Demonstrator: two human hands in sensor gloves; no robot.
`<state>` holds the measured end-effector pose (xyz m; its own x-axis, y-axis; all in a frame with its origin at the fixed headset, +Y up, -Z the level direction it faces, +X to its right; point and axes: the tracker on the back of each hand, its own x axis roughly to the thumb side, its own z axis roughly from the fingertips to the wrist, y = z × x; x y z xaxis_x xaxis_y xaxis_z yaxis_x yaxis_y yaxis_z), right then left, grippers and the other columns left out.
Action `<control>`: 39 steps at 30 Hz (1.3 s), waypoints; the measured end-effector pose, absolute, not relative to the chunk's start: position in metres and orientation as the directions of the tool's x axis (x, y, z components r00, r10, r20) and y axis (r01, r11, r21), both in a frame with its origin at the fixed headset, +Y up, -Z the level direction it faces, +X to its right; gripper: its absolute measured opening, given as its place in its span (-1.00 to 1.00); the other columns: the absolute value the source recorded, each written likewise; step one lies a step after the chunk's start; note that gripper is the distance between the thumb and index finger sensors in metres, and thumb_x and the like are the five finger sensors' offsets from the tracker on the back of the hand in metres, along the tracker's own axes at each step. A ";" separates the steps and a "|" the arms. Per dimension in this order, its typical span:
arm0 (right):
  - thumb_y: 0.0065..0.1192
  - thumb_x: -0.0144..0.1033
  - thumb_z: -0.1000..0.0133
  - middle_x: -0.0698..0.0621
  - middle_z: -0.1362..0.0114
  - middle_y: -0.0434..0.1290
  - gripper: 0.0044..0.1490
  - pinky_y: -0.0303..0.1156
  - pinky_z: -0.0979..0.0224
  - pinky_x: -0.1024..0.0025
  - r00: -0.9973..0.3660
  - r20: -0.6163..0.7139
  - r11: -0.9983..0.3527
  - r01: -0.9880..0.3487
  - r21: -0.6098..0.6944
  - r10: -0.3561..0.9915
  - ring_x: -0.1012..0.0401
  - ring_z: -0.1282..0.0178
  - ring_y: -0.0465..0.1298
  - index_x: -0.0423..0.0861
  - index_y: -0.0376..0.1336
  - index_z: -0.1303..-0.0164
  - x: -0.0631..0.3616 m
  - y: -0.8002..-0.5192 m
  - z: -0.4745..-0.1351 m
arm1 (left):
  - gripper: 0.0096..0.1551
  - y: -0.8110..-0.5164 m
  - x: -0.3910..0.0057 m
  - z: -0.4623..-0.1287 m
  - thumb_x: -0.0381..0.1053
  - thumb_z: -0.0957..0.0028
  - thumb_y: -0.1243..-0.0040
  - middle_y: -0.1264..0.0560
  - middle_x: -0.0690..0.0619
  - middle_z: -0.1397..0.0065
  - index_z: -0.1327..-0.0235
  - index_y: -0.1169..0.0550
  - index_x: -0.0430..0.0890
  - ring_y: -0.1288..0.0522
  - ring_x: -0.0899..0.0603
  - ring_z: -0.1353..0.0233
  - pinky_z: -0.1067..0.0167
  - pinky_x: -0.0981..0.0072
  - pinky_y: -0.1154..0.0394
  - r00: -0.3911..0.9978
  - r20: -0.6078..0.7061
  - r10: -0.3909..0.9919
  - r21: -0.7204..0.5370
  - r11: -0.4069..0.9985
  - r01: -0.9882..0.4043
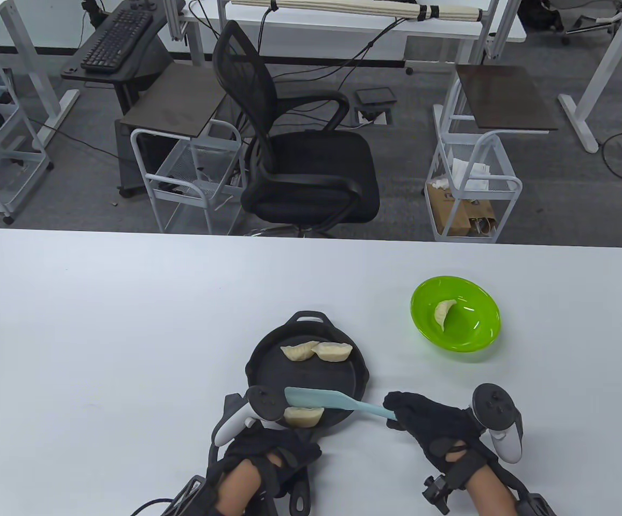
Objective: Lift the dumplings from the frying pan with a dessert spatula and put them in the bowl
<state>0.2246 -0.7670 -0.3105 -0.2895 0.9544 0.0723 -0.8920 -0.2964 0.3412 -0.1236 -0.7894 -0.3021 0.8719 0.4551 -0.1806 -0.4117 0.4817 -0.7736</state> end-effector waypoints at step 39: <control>0.27 -0.19 -0.24 -0.28 -0.03 0.62 -0.46 0.28 -0.41 -0.27 -0.178 -0.243 -0.093 -0.941 0.325 0.954 -0.19 0.06 0.57 -0.28 0.34 -0.28 0.204 -0.799 -0.312 | -0.26 -0.791 -0.122 -0.303 0.52 -0.01 -0.15 -0.79 0.22 0.08 -0.27 -0.41 0.07 -0.72 -0.02 0.15 0.02 0.09 -0.53 0.870 -0.180 0.459 -0.782 0.470 -0.409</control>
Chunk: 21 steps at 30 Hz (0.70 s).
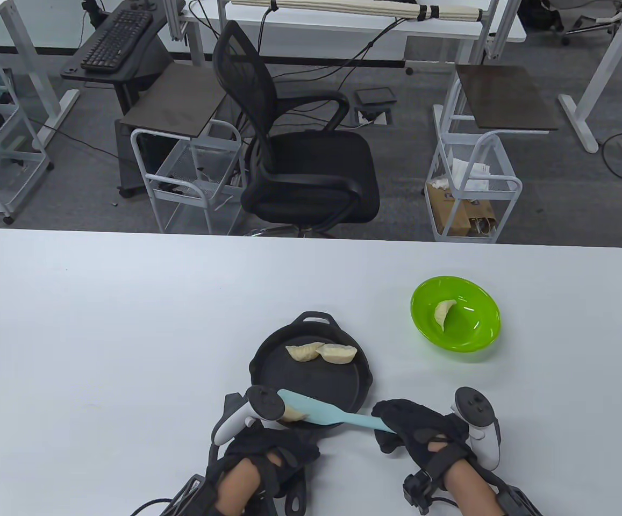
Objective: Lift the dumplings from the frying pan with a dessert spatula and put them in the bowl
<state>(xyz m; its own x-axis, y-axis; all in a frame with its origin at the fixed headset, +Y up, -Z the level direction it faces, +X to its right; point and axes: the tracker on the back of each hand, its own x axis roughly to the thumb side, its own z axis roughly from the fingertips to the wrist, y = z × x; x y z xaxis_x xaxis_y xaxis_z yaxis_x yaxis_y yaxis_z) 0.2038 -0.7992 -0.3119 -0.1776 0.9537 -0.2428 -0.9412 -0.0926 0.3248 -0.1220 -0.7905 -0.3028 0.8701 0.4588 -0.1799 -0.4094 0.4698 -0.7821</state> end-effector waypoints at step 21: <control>0.24 -0.21 -0.26 -0.28 -0.03 0.62 -0.47 0.27 -0.42 -0.28 -0.184 -0.244 -0.094 -0.937 0.337 0.952 -0.19 0.06 0.57 -0.28 0.34 -0.28 0.208 -0.796 -0.315 | -0.26 -0.791 -0.122 -0.303 0.52 -0.01 -0.14 -0.79 0.21 0.07 -0.27 -0.40 0.08 -0.72 -0.02 0.15 0.02 0.09 -0.53 0.869 -0.179 0.462 -0.786 0.464 -0.409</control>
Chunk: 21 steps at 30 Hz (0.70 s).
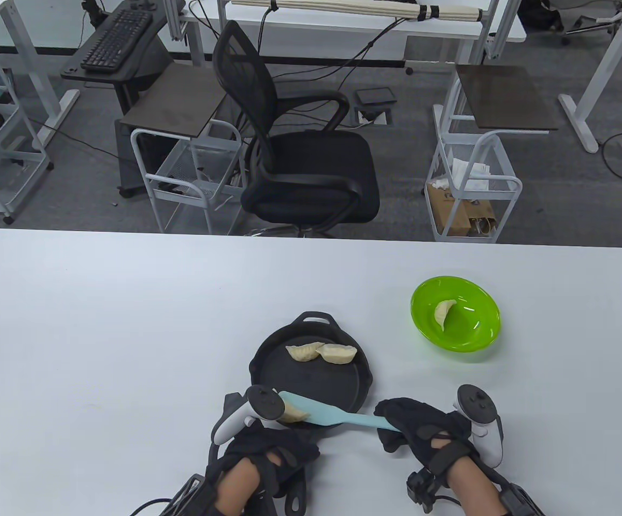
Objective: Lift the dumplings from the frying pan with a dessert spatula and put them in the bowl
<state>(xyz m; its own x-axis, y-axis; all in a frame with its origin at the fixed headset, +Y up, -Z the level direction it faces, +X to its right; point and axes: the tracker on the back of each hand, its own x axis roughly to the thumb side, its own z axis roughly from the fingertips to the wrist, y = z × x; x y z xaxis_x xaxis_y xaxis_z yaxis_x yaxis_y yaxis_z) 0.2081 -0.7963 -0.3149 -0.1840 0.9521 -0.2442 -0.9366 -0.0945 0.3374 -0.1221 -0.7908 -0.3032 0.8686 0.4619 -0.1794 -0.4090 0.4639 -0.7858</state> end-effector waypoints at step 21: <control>0.19 -0.22 -0.25 -0.29 -0.14 0.56 -0.44 0.21 -0.46 -0.31 -0.049 -0.243 0.017 -0.965 0.263 0.969 -0.23 -0.06 0.52 -0.26 0.28 -0.36 0.212 -0.796 -0.311 | -0.26 -0.791 -0.122 -0.303 0.52 -0.02 -0.14 -0.79 0.22 0.07 -0.28 -0.40 0.08 -0.72 -0.02 0.15 0.02 0.10 -0.53 0.866 -0.179 0.466 -0.788 0.459 -0.410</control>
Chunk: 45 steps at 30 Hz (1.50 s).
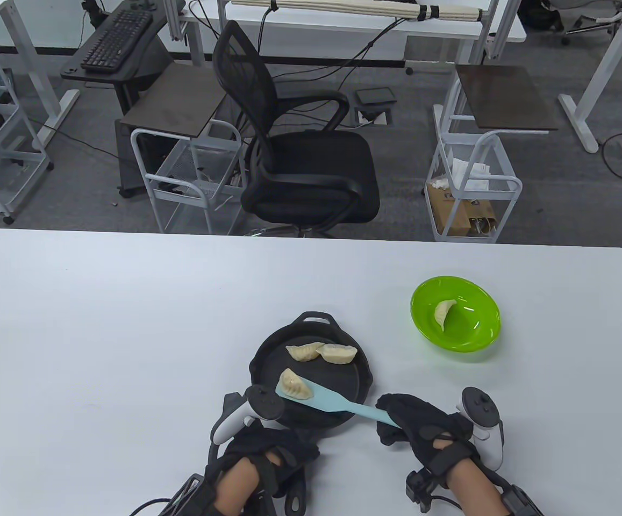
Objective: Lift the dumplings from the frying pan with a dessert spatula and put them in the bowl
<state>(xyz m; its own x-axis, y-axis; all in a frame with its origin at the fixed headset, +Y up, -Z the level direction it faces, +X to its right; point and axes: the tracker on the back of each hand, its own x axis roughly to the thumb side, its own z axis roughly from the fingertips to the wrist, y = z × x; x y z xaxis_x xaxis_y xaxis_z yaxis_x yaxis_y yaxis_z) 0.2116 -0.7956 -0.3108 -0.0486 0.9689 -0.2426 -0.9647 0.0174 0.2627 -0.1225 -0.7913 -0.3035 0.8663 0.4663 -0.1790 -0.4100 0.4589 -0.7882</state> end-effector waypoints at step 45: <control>0.10 -0.19 -0.24 -0.27 -0.39 0.33 -0.26 0.09 -0.52 -0.30 0.243 -0.080 0.179 -0.867 -0.466 0.967 -0.25 -0.33 0.34 -0.23 -0.04 -0.51 0.285 -0.789 -0.293 | -0.26 -0.791 -0.122 -0.303 0.52 -0.02 -0.14 -0.79 0.22 0.07 -0.28 -0.40 0.08 -0.72 -0.02 0.15 0.02 0.10 -0.53 0.866 -0.179 0.466 -0.788 0.459 -0.410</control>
<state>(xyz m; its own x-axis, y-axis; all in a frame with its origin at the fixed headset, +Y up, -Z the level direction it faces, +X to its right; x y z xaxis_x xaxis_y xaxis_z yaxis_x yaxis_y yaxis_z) 0.2848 -0.7889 -0.2930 0.2426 0.9668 -0.0801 -0.8665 0.1788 -0.4661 -0.1225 -0.7913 -0.3034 0.8663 0.4663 -0.1790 -0.4100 0.4589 -0.7882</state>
